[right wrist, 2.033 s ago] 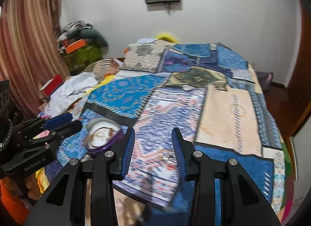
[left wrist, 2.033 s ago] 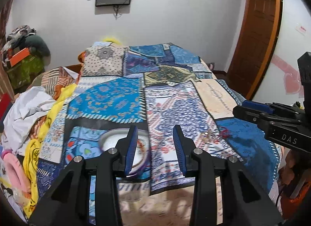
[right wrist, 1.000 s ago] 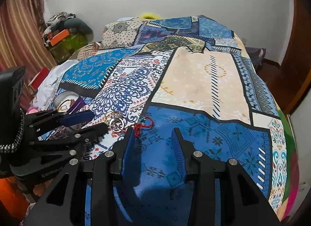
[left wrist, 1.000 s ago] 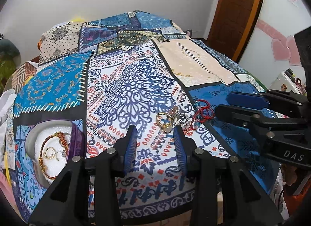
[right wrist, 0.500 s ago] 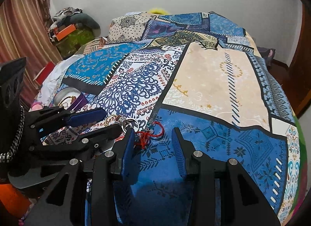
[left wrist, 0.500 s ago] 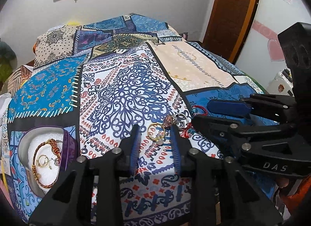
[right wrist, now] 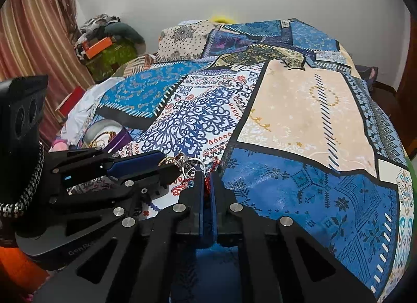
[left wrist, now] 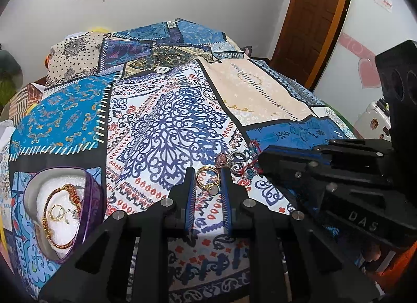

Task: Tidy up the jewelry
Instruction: 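Grasp a gold ring with the left gripper while the right grasps the red string bracelet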

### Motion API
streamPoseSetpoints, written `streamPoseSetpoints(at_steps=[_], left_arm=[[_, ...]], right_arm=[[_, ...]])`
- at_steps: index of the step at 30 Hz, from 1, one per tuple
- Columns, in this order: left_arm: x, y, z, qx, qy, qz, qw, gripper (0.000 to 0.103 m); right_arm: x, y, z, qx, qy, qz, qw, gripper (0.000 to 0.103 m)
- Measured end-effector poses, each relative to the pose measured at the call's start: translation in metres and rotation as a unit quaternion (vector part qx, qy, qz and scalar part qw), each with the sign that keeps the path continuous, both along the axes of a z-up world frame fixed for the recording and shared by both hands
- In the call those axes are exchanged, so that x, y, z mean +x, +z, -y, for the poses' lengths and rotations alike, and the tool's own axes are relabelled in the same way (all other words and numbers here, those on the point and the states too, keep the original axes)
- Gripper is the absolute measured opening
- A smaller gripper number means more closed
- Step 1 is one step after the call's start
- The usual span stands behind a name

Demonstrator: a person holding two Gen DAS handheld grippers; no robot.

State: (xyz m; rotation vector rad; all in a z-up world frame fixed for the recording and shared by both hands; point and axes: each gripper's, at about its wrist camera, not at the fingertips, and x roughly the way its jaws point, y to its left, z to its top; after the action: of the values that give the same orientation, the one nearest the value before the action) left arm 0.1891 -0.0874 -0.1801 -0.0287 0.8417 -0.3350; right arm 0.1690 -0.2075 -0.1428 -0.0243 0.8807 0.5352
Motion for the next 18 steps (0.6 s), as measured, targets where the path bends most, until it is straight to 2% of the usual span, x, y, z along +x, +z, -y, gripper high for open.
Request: streamPoseSetpoints(at_steps=[11,18], left_arm=[[-0.018,0.029,-0.018,-0.008,0.022,0.032,0.9992,0.018],[-0.033,0.05,-0.033,-0.009,0.038,0.059,0.9975,0.018]], right_arm=[[-0.009,0.035,0.009,0.011,-0.03,0.042,0.999,0.003],[-0.018,0.057,0.002,0.013,-0.031,0.07,0.997,0.003]])
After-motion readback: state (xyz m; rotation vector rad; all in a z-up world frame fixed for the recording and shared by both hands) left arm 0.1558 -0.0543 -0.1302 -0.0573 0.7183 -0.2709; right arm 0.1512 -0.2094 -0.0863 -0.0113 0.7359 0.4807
